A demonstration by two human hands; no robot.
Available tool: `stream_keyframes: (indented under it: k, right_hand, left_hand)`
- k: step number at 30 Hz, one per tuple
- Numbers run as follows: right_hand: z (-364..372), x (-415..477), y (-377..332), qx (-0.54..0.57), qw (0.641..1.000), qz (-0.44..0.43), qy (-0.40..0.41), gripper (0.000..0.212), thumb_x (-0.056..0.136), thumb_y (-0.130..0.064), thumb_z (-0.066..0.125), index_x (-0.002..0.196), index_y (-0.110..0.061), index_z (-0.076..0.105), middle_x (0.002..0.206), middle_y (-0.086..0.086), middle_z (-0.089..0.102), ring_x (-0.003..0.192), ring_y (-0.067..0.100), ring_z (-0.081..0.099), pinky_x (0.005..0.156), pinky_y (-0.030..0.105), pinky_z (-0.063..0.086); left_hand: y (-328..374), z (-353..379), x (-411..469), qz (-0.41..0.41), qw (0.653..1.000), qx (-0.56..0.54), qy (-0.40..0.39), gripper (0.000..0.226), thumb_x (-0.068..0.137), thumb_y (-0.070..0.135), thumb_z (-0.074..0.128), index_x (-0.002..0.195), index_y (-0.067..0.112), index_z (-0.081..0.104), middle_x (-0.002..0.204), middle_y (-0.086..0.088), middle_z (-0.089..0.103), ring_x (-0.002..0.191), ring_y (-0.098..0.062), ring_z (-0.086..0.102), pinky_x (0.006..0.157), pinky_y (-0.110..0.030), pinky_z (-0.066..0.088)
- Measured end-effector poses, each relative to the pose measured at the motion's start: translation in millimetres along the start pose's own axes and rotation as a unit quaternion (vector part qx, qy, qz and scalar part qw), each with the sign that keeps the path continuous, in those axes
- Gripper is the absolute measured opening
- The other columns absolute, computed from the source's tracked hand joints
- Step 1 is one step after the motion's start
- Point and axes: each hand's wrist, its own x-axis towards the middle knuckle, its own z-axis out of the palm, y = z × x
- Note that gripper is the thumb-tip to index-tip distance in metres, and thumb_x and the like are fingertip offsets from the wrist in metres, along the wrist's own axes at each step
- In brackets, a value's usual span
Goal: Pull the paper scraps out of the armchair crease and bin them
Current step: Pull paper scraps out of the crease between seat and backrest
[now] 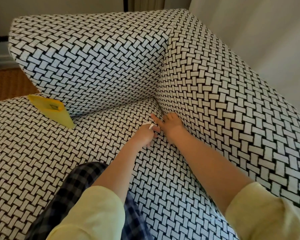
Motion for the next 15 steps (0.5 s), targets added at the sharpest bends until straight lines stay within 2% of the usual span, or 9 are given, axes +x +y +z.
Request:
stream_keyframes:
  k: [3,5,7,9,10,12,15]
  right_hand:
    - [-8,7,2,0.009,0.999,-0.015,-0.032,0.109,0.083,-0.036,0.059,0.14,-0.021,-0.033,0.152,0.014,0.02,0.138,0.024,0.024,0.106,0.032,0.026]
    - [-16,9,5,0.056,0.996,-0.016,-0.063,0.108,0.083,-0.027,0.058,0.14,-0.021,-0.034,0.153,0.014,0.02,0.135,0.024,0.031,0.102,0.032,0.032]
    - [-22,10,5,0.132,0.988,-0.016,-0.077,0.104,0.082,-0.016,0.055,0.141,-0.02,-0.031,0.146,0.011,0.035,0.124,0.025,0.045,0.099,0.034,0.036]
    - [-24,17,3,0.188,0.98,-0.005,-0.062,0.098,0.085,-0.014,0.053,0.144,-0.016,-0.025,0.138,0.01,0.046,0.117,0.025,0.051,0.1,0.036,0.036]
    - [-25,19,3,0.198,0.978,0.005,-0.057,0.096,0.086,-0.015,0.054,0.145,-0.014,-0.022,0.135,0.01,0.049,0.117,0.025,0.051,0.101,0.037,0.036]
    - [-24,25,0,0.202,0.978,0.028,-0.048,0.095,0.087,-0.015,0.056,0.146,-0.01,-0.019,0.134,0.011,0.049,0.119,0.026,0.05,0.102,0.037,0.035]
    - [-20,27,-4,0.198,0.978,0.047,-0.041,0.091,0.088,-0.019,0.054,0.146,-0.005,-0.014,0.133,0.01,0.05,0.118,0.025,0.05,0.098,0.034,0.038]
  left_hand:
    - [0,-3,10,0.043,0.998,0.017,0.05,0.028,0.092,0.002,0.037,0.101,0.011,0.061,0.074,0.0,0.053,0.055,-0.011,0.042,0.054,-0.024,0.038]
    - [0,-5,17,0.102,0.987,0.061,0.11,0.02,0.093,0.011,0.045,0.107,0.008,0.059,0.071,0.003,0.052,0.053,-0.009,0.041,0.049,-0.017,0.035]
    - [1,-8,19,0.143,0.969,0.128,0.153,0.028,0.091,0.019,0.054,0.117,0.008,0.052,0.081,0.001,0.055,0.061,-0.009,0.043,0.053,-0.012,0.035]
    - [-3,-9,22,0.138,0.955,0.209,0.158,0.044,0.088,0.02,0.061,0.127,0.013,0.043,0.109,-0.01,0.053,0.08,-0.015,0.047,0.068,-0.019,0.039]
    - [-5,-9,23,0.128,0.949,0.245,0.154,0.047,0.087,0.02,0.061,0.129,0.015,0.041,0.117,-0.014,0.048,0.085,-0.02,0.051,0.072,-0.025,0.041]
    - [-5,-7,25,0.12,0.936,0.291,0.159,0.041,0.09,0.022,0.058,0.127,0.014,0.042,0.119,-0.016,0.045,0.093,-0.028,0.057,0.076,-0.032,0.045]
    - [-3,-5,27,0.122,0.922,0.33,0.161,0.033,0.094,0.019,0.05,0.126,0.011,0.046,0.12,-0.017,0.045,0.1,-0.031,0.056,0.082,-0.035,0.047]
